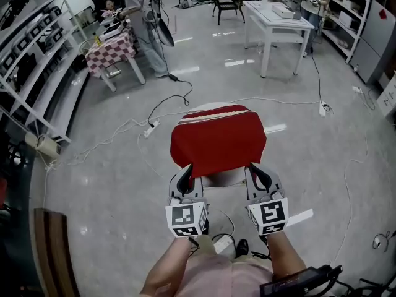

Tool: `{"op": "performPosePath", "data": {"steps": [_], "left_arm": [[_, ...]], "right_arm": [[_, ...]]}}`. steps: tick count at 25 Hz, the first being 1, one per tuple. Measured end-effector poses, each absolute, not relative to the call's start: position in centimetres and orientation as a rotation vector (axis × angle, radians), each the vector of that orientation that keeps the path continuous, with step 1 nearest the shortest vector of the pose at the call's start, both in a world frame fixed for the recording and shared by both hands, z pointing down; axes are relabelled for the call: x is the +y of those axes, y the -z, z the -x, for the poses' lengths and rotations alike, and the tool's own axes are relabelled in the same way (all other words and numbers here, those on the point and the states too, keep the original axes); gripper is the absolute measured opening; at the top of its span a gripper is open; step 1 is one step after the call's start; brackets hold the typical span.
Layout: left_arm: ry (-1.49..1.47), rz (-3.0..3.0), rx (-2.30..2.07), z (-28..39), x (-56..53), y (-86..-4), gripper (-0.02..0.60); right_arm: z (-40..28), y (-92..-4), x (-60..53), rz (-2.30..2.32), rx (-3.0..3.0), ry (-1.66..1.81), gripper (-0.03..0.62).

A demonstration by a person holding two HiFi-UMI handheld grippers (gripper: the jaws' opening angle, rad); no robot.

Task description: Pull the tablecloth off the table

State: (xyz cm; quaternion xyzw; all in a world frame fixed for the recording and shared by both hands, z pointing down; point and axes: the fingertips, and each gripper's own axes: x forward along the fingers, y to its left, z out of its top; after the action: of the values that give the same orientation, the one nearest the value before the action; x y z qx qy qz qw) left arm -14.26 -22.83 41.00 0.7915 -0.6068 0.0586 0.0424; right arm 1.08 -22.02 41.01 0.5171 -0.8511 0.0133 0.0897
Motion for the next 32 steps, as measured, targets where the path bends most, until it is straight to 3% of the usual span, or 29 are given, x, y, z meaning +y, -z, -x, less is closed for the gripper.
{"op": "performPosePath", "data": {"steps": [32], "left_arm": [[-0.124,-2.415,-1.905,12.3,-18.2,-39.0,0.04]], "right_arm": [[-3.0,-39.4,-17.8,-1.517,-2.574,0.007,0.028]]}}
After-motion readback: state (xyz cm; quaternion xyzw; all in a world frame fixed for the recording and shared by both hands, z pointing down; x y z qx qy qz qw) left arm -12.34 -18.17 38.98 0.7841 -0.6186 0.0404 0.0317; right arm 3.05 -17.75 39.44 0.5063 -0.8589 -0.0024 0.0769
